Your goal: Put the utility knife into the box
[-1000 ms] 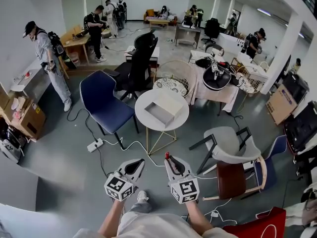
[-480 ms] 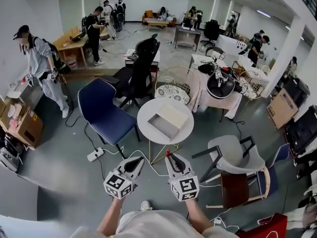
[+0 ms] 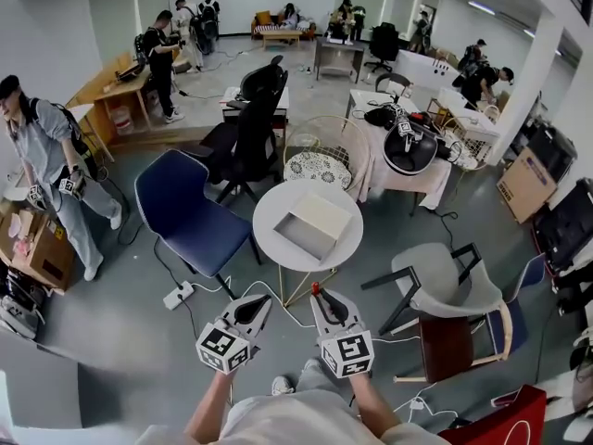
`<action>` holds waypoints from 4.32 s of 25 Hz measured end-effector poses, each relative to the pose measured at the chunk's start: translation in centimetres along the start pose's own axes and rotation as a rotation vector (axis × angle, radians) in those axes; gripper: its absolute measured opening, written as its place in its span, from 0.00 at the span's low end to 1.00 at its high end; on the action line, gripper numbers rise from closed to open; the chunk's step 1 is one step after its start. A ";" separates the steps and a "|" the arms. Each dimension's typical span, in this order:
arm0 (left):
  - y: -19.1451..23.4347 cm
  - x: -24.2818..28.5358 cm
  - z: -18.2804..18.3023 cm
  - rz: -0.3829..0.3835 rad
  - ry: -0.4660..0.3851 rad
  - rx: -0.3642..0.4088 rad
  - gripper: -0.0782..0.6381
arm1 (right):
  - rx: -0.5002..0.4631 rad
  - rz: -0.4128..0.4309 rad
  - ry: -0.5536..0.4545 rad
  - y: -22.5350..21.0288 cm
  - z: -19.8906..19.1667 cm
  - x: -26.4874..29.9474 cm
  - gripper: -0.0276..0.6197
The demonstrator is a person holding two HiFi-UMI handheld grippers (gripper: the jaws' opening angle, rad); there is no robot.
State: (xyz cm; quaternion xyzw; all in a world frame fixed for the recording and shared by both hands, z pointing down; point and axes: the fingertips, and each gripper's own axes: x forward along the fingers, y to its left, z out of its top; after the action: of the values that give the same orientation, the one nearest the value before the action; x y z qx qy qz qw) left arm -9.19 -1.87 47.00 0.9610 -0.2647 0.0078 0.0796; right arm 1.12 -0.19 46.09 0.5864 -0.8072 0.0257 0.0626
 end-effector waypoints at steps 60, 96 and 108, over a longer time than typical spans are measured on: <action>22.2 28.1 2.8 0.113 0.053 -0.042 0.13 | 0.069 0.115 0.069 -23.2 -1.2 29.9 0.16; 21.9 26.2 -6.0 0.138 0.205 -0.218 0.12 | -0.002 0.202 0.537 -18.2 -20.0 26.8 0.16; 22.4 25.0 -6.1 0.183 0.209 -0.226 0.12 | -0.525 0.412 0.816 -16.9 -27.2 28.1 0.16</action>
State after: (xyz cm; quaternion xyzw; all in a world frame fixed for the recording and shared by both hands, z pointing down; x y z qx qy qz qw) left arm 1.05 -32.58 57.80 0.9117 -0.3407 0.0851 0.2134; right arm 10.59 -28.81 76.22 0.3223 -0.7951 0.0607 0.5102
